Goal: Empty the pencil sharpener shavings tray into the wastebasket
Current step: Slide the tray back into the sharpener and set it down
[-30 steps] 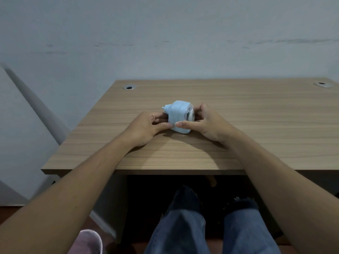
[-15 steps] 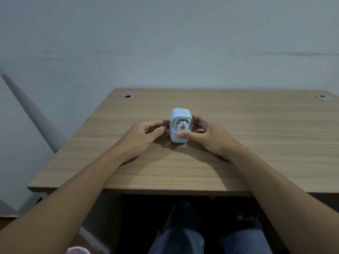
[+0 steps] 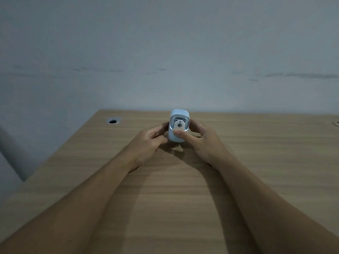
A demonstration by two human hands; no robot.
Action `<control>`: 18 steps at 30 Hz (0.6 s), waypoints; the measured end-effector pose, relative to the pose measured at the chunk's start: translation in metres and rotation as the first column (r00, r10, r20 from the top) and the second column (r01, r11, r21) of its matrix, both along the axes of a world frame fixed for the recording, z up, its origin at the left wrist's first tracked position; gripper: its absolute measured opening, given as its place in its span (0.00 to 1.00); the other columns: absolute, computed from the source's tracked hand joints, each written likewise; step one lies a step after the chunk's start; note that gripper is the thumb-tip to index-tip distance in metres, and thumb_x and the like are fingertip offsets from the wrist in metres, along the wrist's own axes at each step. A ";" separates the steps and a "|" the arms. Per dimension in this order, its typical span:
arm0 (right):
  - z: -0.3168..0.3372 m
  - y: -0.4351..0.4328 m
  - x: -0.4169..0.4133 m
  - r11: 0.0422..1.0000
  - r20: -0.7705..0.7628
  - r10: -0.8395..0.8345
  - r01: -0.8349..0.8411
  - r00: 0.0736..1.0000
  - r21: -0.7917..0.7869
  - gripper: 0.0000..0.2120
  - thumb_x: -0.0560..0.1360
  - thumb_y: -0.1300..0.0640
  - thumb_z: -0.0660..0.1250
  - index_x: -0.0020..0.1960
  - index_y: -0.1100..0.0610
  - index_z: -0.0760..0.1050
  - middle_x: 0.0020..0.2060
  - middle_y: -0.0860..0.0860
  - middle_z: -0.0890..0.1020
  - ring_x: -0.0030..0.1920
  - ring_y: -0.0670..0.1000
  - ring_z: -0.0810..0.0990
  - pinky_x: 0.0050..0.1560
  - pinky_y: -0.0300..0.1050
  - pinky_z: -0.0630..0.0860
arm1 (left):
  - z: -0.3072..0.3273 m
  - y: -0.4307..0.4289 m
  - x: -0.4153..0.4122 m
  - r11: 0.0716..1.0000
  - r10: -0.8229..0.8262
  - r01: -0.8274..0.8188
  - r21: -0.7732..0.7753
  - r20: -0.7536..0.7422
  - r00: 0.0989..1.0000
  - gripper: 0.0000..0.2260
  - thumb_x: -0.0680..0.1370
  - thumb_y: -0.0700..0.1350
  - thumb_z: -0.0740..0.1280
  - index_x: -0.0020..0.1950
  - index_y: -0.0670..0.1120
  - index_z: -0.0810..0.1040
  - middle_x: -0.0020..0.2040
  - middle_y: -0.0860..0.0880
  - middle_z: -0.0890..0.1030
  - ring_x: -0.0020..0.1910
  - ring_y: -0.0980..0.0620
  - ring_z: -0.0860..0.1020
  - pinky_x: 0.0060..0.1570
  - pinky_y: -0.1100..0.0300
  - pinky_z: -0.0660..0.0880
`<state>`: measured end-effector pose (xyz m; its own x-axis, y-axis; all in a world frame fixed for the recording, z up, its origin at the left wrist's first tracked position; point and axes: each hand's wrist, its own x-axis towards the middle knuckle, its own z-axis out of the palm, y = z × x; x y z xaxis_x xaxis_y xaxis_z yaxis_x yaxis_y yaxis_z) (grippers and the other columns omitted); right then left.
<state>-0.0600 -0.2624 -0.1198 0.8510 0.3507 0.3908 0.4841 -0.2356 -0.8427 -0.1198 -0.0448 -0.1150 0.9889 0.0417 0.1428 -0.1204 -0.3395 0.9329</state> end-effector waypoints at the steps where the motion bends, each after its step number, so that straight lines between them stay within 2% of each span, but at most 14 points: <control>1: 0.001 0.002 0.011 1.000 0.004 0.000 0.000 1.000 0.006 0.19 0.81 0.44 0.78 0.70 0.47 0.86 0.63 0.39 0.90 0.69 0.36 0.85 0.68 0.33 0.78 | 0.001 -0.001 0.012 1.000 -0.001 0.001 -0.012 0.002 1.000 0.26 0.84 0.34 0.65 0.80 0.54 0.76 0.58 0.72 0.86 0.57 0.76 0.82 0.57 0.75 0.77; 2: 0.002 0.005 0.023 1.000 0.008 -0.006 0.006 1.000 0.007 0.19 0.81 0.43 0.78 0.70 0.47 0.87 0.63 0.39 0.91 0.69 0.37 0.85 0.70 0.37 0.79 | 0.003 -0.003 0.024 1.000 -0.005 0.005 -0.020 0.003 1.000 0.26 0.84 0.33 0.64 0.80 0.53 0.76 0.60 0.71 0.86 0.54 0.77 0.82 0.49 0.79 0.75; 4: 0.002 0.009 0.047 1.000 0.022 -0.025 0.025 0.999 -0.003 0.20 0.81 0.42 0.77 0.70 0.46 0.87 0.62 0.39 0.91 0.68 0.38 0.86 0.72 0.41 0.79 | 0.006 -0.006 0.046 0.999 -0.021 0.021 -0.025 0.005 1.000 0.26 0.84 0.32 0.63 0.81 0.51 0.76 0.67 0.62 0.86 0.50 0.78 0.82 0.44 0.81 0.73; 6: 0.004 0.012 0.063 1.000 0.027 -0.024 0.024 0.999 -0.014 0.19 0.82 0.43 0.77 0.70 0.47 0.87 0.62 0.39 0.91 0.67 0.37 0.86 0.71 0.38 0.79 | 0.010 -0.007 0.060 0.999 -0.021 0.022 -0.031 0.026 0.999 0.26 0.84 0.32 0.63 0.80 0.50 0.77 0.66 0.58 0.86 0.48 0.79 0.81 0.42 0.82 0.72; 8: 0.003 0.016 0.081 0.999 0.030 -0.025 0.026 0.999 -0.035 0.19 0.83 0.42 0.76 0.71 0.46 0.87 0.62 0.39 0.91 0.66 0.36 0.87 0.70 0.38 0.79 | 0.010 -0.006 0.079 1.000 -0.025 0.025 -0.007 0.038 0.999 0.25 0.85 0.32 0.62 0.77 0.53 0.77 0.62 0.62 0.85 0.46 0.80 0.81 0.41 0.83 0.71; 10: 0.003 0.020 0.097 0.997 0.044 -0.028 0.031 0.999 -0.065 0.20 0.83 0.40 0.74 0.72 0.46 0.86 0.62 0.39 0.91 0.66 0.38 0.87 0.73 0.43 0.80 | 0.011 -0.004 0.093 0.999 -0.031 0.030 0.028 0.033 0.999 0.24 0.84 0.32 0.62 0.75 0.54 0.79 0.60 0.63 0.85 0.47 0.80 0.81 0.41 0.82 0.72; 12: 0.000 0.025 0.115 0.993 0.059 -0.043 0.049 0.997 -0.111 0.21 0.83 0.38 0.73 0.73 0.44 0.85 0.62 0.39 0.91 0.67 0.39 0.87 0.75 0.47 0.80 | 0.010 0.001 0.107 0.998 -0.035 0.033 0.053 0.042 0.999 0.24 0.84 0.32 0.63 0.75 0.51 0.80 0.63 0.59 0.87 0.49 0.78 0.82 0.42 0.81 0.73; 14: -0.001 0.028 0.126 0.984 0.072 -0.059 0.070 0.996 -0.165 0.22 0.83 0.37 0.72 0.74 0.43 0.83 0.64 0.40 0.90 0.67 0.40 0.86 0.75 0.48 0.80 | 0.010 0.006 0.118 0.996 -0.046 0.041 0.080 0.066 0.997 0.23 0.83 0.34 0.64 0.76 0.51 0.81 0.66 0.57 0.87 0.53 0.76 0.82 0.46 0.79 0.74; 18: -0.007 0.034 0.151 0.968 0.070 -0.043 0.059 0.997 -0.246 0.23 0.84 0.37 0.70 0.76 0.44 0.81 0.66 0.42 0.89 0.67 0.44 0.88 0.74 0.53 0.81 | 0.002 0.015 0.142 0.986 -0.067 0.052 0.161 0.088 0.994 0.24 0.78 0.43 0.67 0.76 0.51 0.81 0.69 0.57 0.86 0.69 0.64 0.82 0.70 0.61 0.76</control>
